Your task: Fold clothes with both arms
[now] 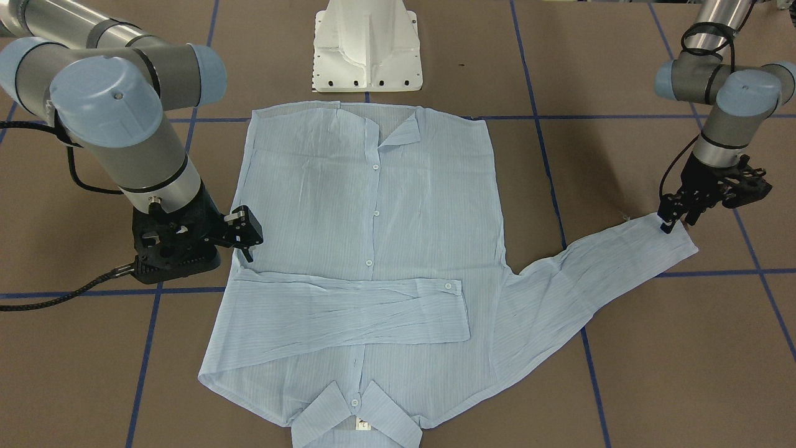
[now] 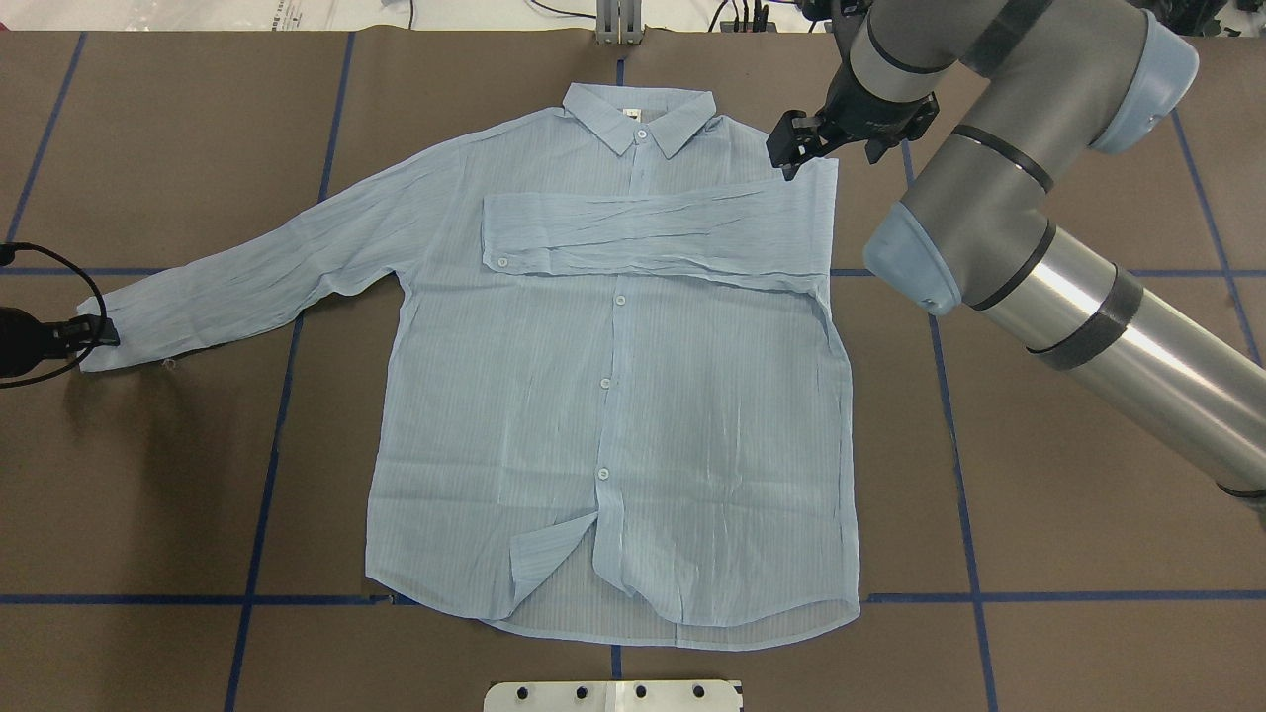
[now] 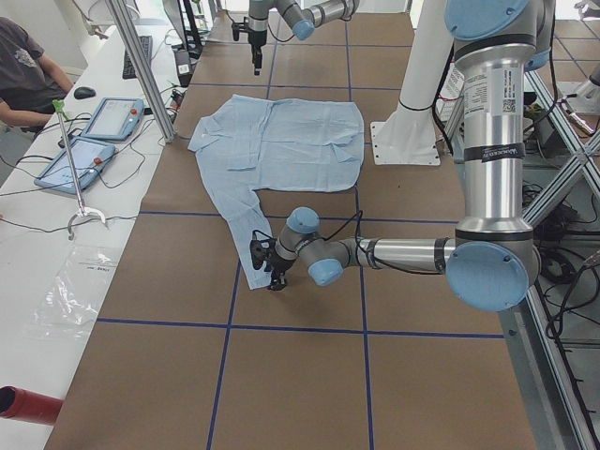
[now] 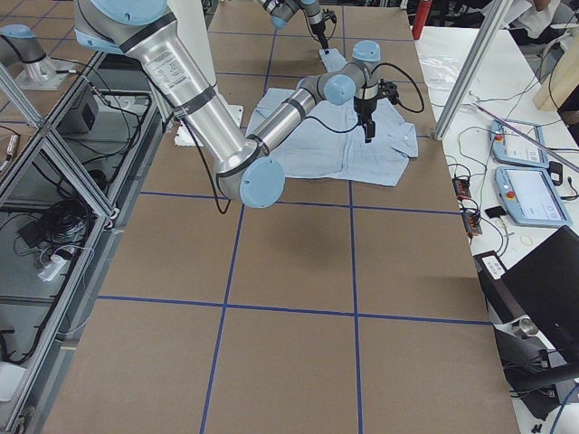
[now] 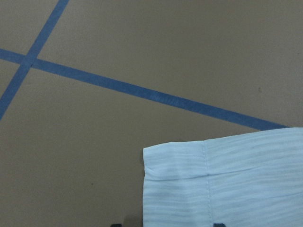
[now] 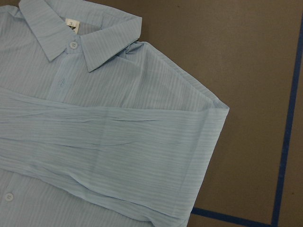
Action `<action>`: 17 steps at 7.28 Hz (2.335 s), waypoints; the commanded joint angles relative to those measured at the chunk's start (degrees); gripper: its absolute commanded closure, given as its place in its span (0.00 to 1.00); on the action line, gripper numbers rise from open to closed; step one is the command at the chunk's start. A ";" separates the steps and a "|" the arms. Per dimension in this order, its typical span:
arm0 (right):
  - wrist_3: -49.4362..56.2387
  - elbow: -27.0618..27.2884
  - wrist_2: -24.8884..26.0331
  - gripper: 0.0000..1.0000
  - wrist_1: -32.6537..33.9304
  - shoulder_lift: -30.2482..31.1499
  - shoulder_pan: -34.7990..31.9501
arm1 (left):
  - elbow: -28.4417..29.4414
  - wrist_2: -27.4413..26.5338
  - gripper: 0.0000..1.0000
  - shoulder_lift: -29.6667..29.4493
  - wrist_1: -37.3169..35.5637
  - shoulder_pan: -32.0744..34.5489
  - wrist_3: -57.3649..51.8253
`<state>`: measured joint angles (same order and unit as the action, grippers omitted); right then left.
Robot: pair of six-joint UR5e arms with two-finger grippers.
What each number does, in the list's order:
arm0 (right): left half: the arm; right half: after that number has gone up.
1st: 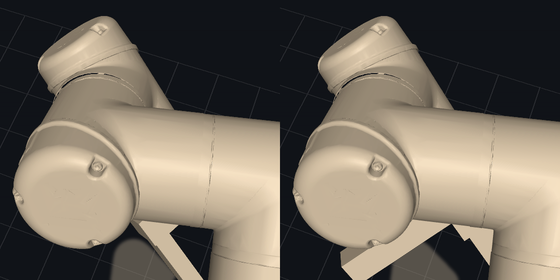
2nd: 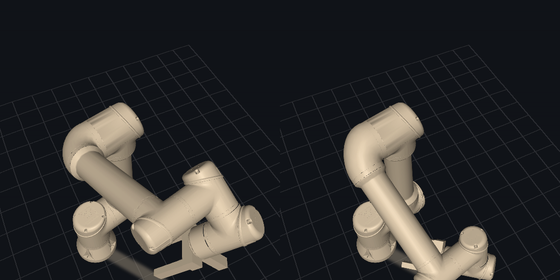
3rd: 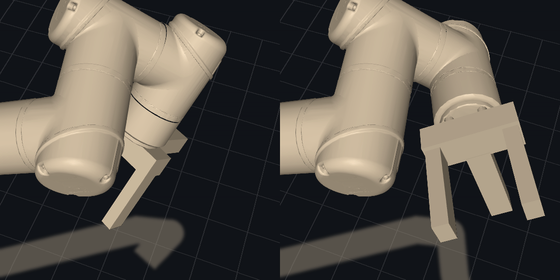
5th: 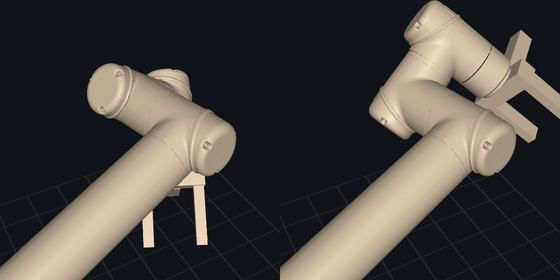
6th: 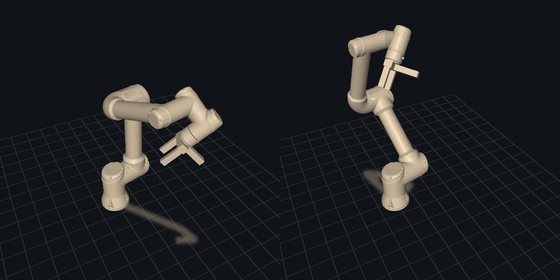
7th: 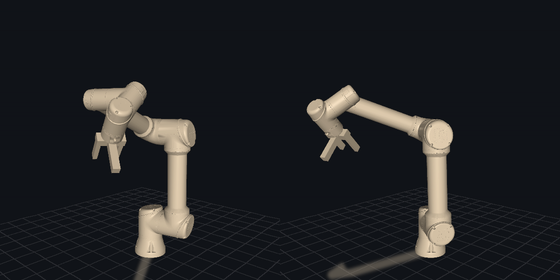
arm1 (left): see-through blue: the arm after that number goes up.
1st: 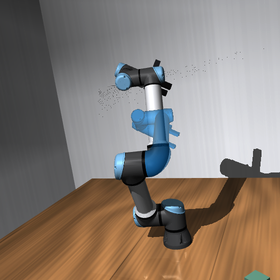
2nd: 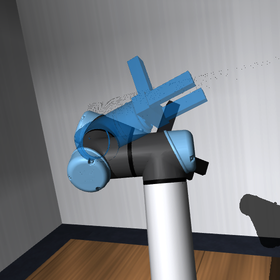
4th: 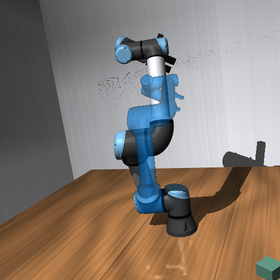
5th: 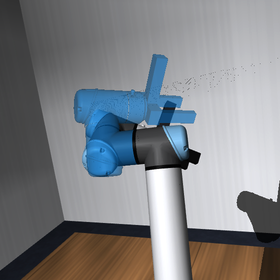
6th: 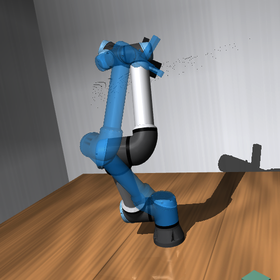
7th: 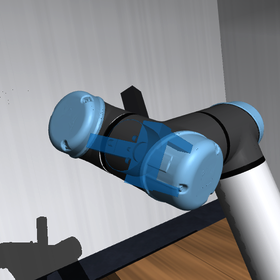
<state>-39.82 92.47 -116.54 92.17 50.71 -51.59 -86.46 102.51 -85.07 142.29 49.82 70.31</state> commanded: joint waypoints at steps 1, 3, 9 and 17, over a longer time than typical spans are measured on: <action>0.00 -0.01 -0.09 0.00 -0.15 0.44 0.00 | -0.37 0.14 0.32 -0.18 -0.09 0.19 -0.34; 0.00 -0.09 0.00 0.00 -0.24 0.44 0.00 | -0.37 0.14 0.33 0.08 -0.09 0.27 -0.35; -0.79 0.79 0.00 0.00 -0.33 0.44 0.35 | -0.11 0.05 0.40 0.35 -0.44 0.71 -0.35; -0.53 0.61 -0.09 0.00 -0.41 0.97 0.35 | -0.11 -0.03 0.62 0.08 -0.44 0.63 -0.26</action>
<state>-40.44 93.08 -116.63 91.77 51.64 -51.24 -86.50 102.48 -84.90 141.86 50.44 70.05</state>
